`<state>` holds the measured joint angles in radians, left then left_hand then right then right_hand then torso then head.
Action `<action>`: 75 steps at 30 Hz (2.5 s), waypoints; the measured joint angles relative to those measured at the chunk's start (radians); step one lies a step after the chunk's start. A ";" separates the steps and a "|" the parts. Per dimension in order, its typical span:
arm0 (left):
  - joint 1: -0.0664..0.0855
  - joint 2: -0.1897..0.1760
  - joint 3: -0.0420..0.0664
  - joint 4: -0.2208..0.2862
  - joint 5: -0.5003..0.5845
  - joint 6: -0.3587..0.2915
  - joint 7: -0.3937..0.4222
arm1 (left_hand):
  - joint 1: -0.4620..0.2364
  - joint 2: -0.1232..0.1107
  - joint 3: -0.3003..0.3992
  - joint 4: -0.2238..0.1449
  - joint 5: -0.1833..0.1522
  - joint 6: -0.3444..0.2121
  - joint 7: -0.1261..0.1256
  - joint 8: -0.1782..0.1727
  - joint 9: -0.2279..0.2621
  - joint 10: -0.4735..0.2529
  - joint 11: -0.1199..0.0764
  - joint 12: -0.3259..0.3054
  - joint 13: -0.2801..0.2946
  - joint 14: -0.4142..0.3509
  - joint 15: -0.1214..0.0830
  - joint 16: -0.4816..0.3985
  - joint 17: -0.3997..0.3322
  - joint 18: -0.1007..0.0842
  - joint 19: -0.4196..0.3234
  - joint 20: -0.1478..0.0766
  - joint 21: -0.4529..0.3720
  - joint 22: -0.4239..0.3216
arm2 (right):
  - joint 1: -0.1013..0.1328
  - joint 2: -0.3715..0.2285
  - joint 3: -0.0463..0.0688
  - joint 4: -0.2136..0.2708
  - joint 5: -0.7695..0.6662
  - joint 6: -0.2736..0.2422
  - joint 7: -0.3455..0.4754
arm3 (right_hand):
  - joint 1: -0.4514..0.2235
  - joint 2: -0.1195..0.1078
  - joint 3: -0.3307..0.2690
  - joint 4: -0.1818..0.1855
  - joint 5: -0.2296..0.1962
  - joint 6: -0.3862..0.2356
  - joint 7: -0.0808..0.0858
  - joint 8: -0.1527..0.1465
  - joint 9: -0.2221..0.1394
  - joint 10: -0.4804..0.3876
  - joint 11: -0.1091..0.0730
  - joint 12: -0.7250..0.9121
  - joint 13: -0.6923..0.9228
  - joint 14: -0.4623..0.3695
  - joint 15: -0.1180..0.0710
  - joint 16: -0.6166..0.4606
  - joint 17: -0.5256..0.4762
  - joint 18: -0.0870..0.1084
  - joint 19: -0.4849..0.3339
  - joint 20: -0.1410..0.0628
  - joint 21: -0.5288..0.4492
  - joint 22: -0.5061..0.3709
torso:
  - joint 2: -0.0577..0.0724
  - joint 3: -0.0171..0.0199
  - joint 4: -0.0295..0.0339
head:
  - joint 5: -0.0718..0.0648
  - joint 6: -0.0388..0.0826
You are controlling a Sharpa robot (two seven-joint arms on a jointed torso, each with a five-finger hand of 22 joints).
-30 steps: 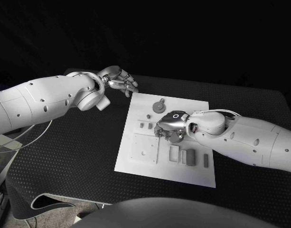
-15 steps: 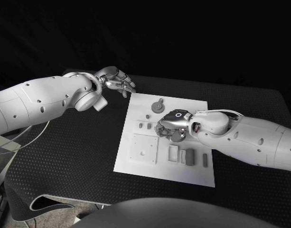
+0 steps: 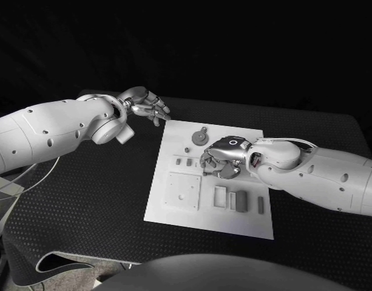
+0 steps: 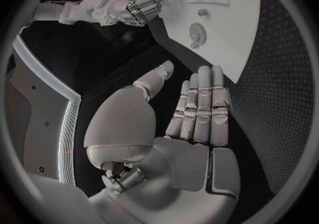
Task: Assemble the parts on the task board
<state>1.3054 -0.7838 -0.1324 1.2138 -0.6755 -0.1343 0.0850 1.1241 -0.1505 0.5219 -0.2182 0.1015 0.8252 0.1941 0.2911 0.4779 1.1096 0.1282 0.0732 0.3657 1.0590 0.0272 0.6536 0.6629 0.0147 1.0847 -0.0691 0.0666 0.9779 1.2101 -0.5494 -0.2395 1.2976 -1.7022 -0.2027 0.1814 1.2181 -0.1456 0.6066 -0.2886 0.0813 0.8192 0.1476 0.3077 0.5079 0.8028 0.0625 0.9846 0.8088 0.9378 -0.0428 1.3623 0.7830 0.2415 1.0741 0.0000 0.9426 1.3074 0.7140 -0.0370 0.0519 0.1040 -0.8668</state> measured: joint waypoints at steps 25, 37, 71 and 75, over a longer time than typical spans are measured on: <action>0.000 -0.003 0.000 0.005 -0.004 0.000 0.000 | 0.000 0.000 0.000 0.000 0.000 0.000 0.000 0.004 0.000 0.000 0.000 0.000 0.001 -0.001 0.001 0.000 0.002 0.000 0.000 0.000 0.000 -0.001 | -0.003 0.028 0.003 -0.008 0.010 0.009 -0.168 | -0.186 -0.007 -0.043 0.103 0.000 0.069 0.003 0.006 -0.005 0.061 -0.018 0.018 -0.027 0.057 -0.018 0.015 -0.016 -0.038 0.061 -0.036 0.004 0.000 | 0.000 -0.0007 0.0023 | -0.015 0.005; 0.000 -0.002 0.000 0.005 -0.006 0.000 0.000 | 0.000 0.000 0.002 0.002 0.000 0.000 0.000 0.004 0.000 0.000 0.000 0.000 0.002 -0.001 0.001 -0.003 0.003 0.000 0.000 0.000 0.000 -0.001 | -0.031 0.045 0.003 -0.040 0.000 0.026 -0.185 | -0.181 -0.002 -0.043 0.103 0.000 0.072 0.002 0.006 -0.005 0.066 -0.020 0.018 -0.030 0.058 -0.018 0.015 -0.017 -0.039 0.064 -0.039 0.004 0.000 | 0.001 -0.0013 0.0026 | -0.016 -0.003; 0.000 0.000 0.000 0.004 -0.007 0.000 0.000 | 0.000 0.000 0.003 0.002 0.000 0.000 0.000 0.004 -0.001 0.000 0.000 0.000 0.002 -0.001 0.001 -0.004 0.006 0.000 0.000 0.000 0.000 -0.001 | -0.047 0.065 0.008 -0.051 -0.059 0.027 -0.188 | -0.127 0.052 -0.032 0.006 0.000 0.131 -0.017 0.027 0.004 0.104 -0.039 0.022 -0.041 0.089 -0.032 0.026 -0.007 -0.042 0.084 -0.048 0.023 0.000 | -0.001 -0.0019 0.0025 | -0.006 -0.006; 0.000 0.000 0.000 0.006 -0.007 0.000 0.000 | 0.000 0.000 0.003 0.002 0.000 0.000 0.000 0.004 -0.001 0.000 0.000 0.000 0.002 -0.001 0.001 -0.004 0.006 0.000 0.000 0.000 0.000 -0.001 | -0.047 0.068 0.008 -0.050 -0.071 0.027 -0.194 | -0.127 0.052 -0.032 0.006 0.000 0.132 -0.019 0.033 0.007 0.104 -0.039 0.022 -0.042 0.089 -0.031 0.026 -0.007 -0.042 0.084 -0.048 0.023 0.000 | -0.001 -0.0019 0.0025 | -0.006 -0.006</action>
<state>1.3054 -0.7842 -0.1326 1.2194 -0.6825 -0.1339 0.0851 1.1242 -0.1506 0.5244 -0.2166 0.1015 0.8252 0.1941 0.2952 0.4773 1.1097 0.1281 0.0732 0.3678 1.0575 0.0286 0.6498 0.6690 0.0146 1.0847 -0.0691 0.0667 0.9766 1.1627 -0.4814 -0.2313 1.2476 -1.7733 -0.1754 -0.0121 1.0915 -0.0934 0.5742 -0.2828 0.0814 0.9515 0.1288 0.3407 0.5153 0.9064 0.0232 1.0071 0.7673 1.0268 -0.0741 1.3884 0.7764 0.1999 1.1582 -0.0479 0.9659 1.3073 0.7127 -0.0389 0.0544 0.0983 -0.8727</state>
